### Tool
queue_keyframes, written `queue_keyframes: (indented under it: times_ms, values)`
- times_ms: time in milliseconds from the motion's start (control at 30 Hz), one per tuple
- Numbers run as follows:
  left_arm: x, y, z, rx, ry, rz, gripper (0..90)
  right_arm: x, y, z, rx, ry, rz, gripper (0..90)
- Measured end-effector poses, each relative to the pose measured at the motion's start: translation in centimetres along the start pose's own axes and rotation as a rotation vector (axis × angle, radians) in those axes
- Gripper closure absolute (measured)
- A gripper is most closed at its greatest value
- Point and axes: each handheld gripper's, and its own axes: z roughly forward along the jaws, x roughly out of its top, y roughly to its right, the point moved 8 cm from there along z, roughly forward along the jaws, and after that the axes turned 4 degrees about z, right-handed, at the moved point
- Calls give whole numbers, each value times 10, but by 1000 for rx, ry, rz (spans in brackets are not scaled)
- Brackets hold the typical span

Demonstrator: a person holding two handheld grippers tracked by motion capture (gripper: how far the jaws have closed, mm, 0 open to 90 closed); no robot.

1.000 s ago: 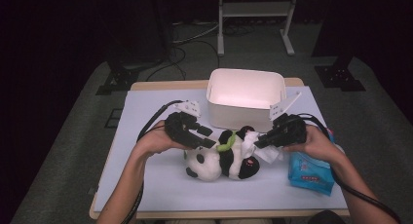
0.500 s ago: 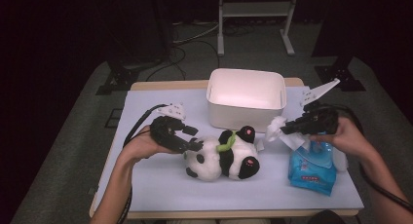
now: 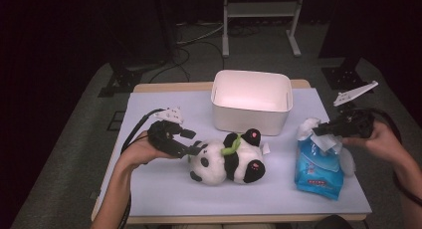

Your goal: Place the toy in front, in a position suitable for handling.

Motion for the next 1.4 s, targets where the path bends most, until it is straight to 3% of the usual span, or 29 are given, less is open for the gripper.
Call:
queue_keyframes:
  times_ms: [400, 567, 700, 900, 1400]
  values:
    - [-17, -7, 4, 29, -13, -35, 303, -40, 21, 4, -35, -25, 86, 801]
    - [-22, -7, 7, 38, -24, -43, 286, -53, 23, 13, -33, -28, 111, 750]
    - [-28, -8, 9, 42, -30, -46, 270, -61, 26, 22, -43, -37, 124, 656]
    - [-34, -9, 9, 47, -28, -55, 265, -59, 26, 17, -32, -14, 129, 611]
    - [-39, -9, 5, 64, -18, -55, 219, -44, 26, 1, -60, 4, 114, 542]
